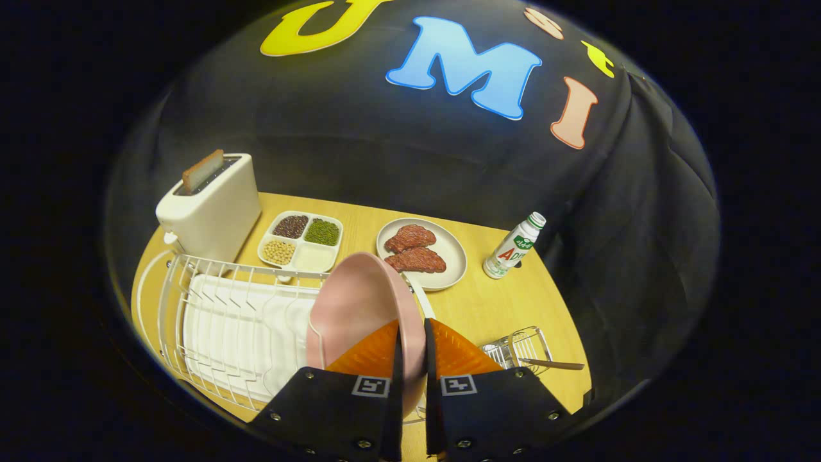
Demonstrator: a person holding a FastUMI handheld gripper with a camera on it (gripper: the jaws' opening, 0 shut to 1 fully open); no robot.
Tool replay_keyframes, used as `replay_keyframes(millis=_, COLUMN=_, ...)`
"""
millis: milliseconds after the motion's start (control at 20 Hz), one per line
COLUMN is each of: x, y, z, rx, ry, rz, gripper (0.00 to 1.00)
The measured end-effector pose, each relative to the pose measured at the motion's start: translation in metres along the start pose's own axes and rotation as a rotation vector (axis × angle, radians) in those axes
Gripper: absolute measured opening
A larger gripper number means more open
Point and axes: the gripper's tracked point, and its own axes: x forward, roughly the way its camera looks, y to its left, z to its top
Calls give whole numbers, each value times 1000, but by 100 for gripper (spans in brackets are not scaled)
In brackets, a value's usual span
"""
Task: Take the plate from the dish rack, then take the spoon from the basket and place it into the plate.
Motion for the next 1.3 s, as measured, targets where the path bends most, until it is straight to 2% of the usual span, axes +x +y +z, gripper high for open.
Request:
replay_keyframes(millis=50, x=-6, y=3, z=3, rx=-28, ry=9, rz=-18, gripper=14)
replay_keyframes(millis=100, x=-2, y=6, z=0, rx=-58, ry=4, rz=-33, gripper=10)
replay_keyframes(millis=450, x=-19, y=18, z=18, rx=-160, ry=-30, rz=-122, gripper=10)
replay_keyframes(millis=550, x=-19, y=18, z=21, rx=-174, ry=-24, rz=-121, gripper=10)
replay_keyframes(millis=750, x=-23, y=3, z=26, rx=-152, ry=-30, rz=-132, gripper=10)
replay_keyframes(millis=950, x=-34, y=-11, z=36, rx=-67, ry=-57, rz=-63, gripper=10)
replay_keyframes(millis=1300, x=-67, y=-66, z=41, rx=55, ry=-101, rz=-4, gripper=10)
